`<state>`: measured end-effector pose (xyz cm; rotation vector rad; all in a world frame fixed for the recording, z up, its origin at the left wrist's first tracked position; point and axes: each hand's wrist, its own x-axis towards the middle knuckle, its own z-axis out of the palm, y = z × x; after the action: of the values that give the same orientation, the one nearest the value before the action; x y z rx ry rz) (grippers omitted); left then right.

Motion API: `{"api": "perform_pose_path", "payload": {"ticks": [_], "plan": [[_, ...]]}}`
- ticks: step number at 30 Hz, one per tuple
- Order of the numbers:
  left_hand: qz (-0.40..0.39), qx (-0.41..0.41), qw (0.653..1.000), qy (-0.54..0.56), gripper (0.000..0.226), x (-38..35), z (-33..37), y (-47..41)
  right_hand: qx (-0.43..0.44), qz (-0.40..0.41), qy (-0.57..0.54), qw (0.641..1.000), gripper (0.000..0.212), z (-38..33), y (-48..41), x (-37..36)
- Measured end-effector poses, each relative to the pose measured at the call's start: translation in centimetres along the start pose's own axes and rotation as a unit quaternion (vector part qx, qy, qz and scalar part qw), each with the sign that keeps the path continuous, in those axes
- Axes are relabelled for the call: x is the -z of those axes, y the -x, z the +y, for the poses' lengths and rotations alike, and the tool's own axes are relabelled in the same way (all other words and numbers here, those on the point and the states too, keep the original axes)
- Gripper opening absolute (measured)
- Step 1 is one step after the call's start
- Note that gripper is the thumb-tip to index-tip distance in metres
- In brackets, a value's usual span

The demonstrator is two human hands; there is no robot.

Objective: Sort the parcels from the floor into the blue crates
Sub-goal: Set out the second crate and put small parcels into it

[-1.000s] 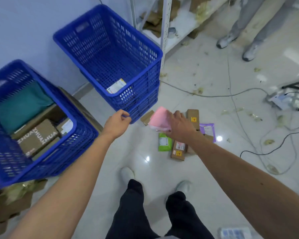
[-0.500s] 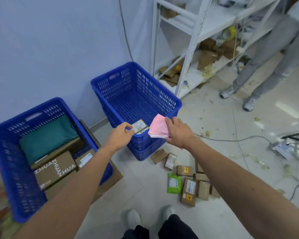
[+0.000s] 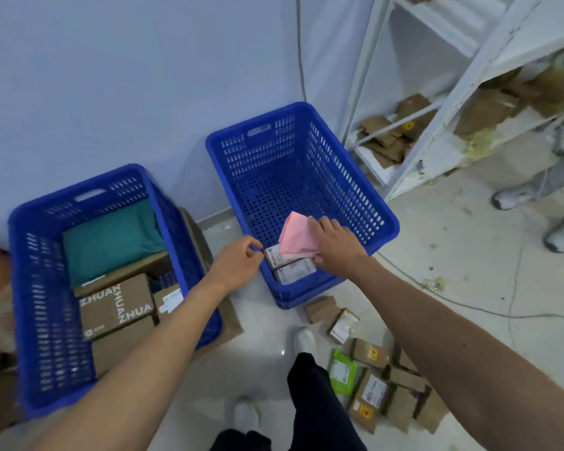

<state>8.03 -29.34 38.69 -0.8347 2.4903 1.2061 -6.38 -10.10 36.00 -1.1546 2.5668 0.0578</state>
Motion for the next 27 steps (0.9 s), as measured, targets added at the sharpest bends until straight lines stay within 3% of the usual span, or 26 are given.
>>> {"api": "perform_pose_path", "payload": {"ticks": [7,13,23,27], "plan": [[0.011,-0.001,0.999,-0.032,0.026,-2.2,-0.3,-8.6,0.043,-0.085,0.023,0.995,0.092,2.8,-8.9,-5.2],[0.038,-0.076,0.986,-0.143,0.026,-5.4,-3.5,-14.4,0.073,-0.199,0.048,0.976,0.092,3.1,-13.4,-12.3],[0.016,-0.165,0.956,-0.244,0.031,-8.5,-8.4,-19.4,0.177,-0.238,0.072,0.952,0.077,0.9,-17.1,-19.1],[0.017,-0.18,0.951,-0.25,0.032,-8.8,-9.0,-20.0,0.145,-0.249,0.019,0.957,0.075,1.4,-17.3,-20.0]]}}
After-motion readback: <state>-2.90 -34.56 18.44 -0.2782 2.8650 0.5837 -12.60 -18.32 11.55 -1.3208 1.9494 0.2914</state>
